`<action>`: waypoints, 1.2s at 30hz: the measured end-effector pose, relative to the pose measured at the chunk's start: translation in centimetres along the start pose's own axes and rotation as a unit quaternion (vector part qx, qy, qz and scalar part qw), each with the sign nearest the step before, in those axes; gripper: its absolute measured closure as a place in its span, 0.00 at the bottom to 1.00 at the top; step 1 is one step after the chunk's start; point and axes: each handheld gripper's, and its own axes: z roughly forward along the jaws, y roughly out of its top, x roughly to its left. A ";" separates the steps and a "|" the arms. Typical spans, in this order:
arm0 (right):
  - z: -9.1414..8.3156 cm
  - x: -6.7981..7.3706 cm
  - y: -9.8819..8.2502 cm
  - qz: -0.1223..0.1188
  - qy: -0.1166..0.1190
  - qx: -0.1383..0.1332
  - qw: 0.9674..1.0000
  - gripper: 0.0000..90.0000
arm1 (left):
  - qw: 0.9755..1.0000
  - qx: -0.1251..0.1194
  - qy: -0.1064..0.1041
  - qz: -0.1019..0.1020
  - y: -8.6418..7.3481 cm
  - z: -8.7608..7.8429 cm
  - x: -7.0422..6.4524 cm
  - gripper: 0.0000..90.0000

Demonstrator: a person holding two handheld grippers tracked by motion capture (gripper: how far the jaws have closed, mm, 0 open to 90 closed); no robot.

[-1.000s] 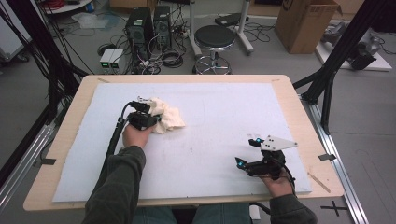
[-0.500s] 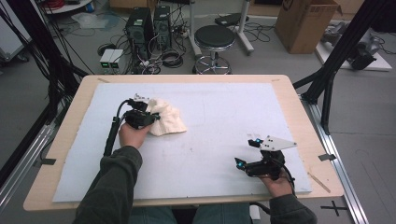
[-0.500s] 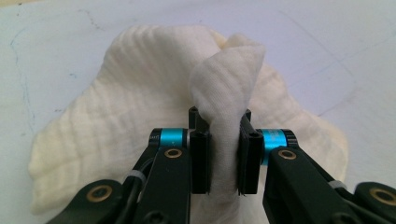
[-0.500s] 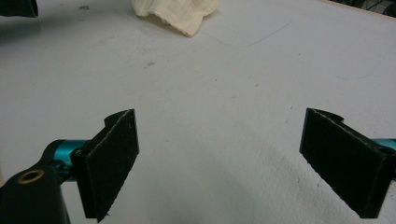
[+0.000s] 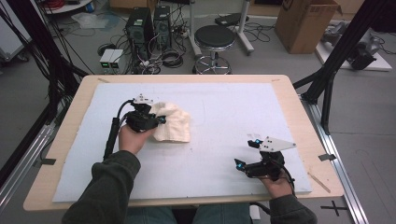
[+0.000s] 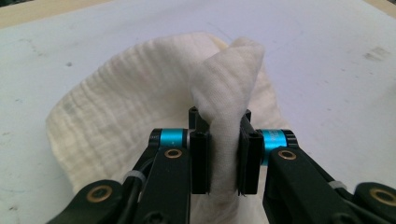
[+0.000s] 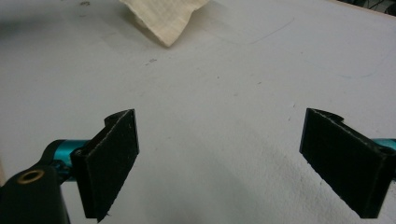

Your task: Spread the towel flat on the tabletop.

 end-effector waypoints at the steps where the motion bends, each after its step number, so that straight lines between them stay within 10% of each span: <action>1: 0.0 0.0 0.0 -0.001 -0.001 0.000 1.000 0.12 | 1.000 -0.002 -0.005 0.003 0.1 -0.1 -0.4 0.88; 18: -0.7 -0.1 -0.1 0.001 -0.012 -0.010 1.000 0.12 | 0.994 -0.003 -0.101 0.028 1.0 2.8 -7.6 0.87; 36: -0.4 -0.1 -0.2 -0.001 0.001 0.001 1.000 0.12 | 0.998 0.057 -0.033 0.019 -1.1 8.1 -8.0 0.81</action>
